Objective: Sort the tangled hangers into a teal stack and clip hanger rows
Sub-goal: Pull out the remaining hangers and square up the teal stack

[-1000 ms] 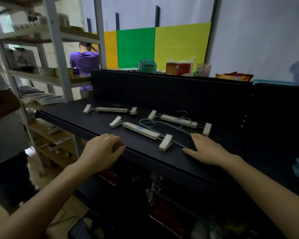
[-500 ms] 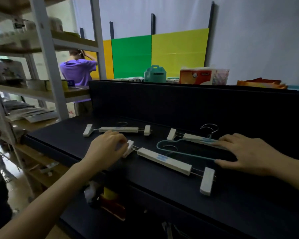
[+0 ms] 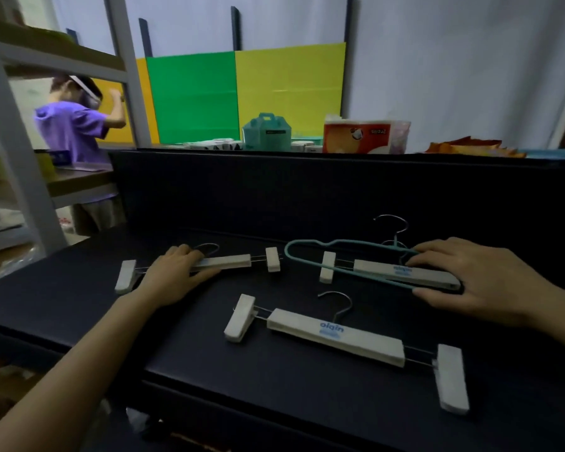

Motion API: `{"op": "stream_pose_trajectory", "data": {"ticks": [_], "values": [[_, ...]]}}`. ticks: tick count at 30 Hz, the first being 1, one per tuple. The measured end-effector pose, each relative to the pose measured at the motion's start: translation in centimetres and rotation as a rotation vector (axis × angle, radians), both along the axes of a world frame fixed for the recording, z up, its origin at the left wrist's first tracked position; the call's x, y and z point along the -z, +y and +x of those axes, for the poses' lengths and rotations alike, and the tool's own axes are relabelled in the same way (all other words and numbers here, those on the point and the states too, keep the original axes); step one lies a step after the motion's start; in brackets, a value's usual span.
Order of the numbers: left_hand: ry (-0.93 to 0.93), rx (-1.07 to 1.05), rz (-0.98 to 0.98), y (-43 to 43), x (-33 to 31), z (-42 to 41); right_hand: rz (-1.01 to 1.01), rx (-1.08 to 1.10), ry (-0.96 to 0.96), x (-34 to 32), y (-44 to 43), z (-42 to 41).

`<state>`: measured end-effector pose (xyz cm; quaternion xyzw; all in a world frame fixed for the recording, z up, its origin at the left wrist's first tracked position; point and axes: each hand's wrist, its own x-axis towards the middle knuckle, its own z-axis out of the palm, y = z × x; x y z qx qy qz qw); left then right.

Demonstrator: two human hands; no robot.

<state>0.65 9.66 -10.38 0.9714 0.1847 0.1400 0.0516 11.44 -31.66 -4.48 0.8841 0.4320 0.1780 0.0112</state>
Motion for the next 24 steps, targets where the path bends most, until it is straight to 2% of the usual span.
{"op": "stream_pose_trajectory", "data": {"ticks": [5,12,15,19,24], "values": [[-0.076,0.126,-0.066,1.1,-0.7,0.8,0.058,0.069,-0.011,0.6,0.9,-1.5],[-0.31,0.354,0.083,-0.6,-3.8,1.8,0.161,0.183,-0.007,0.6,0.4,-4.6],[-0.323,0.484,0.149,-2.6,-5.1,2.5,0.205,0.247,-0.021,0.7,-1.4,-6.6],[-0.308,0.626,0.131,-6.8,-6.1,4.1,0.229,0.345,0.051,0.3,-5.1,-9.4],[-0.274,0.717,0.132,-13.2,-7.3,6.5,0.196,0.469,0.07,-0.1,-10.5,-12.9]]}}
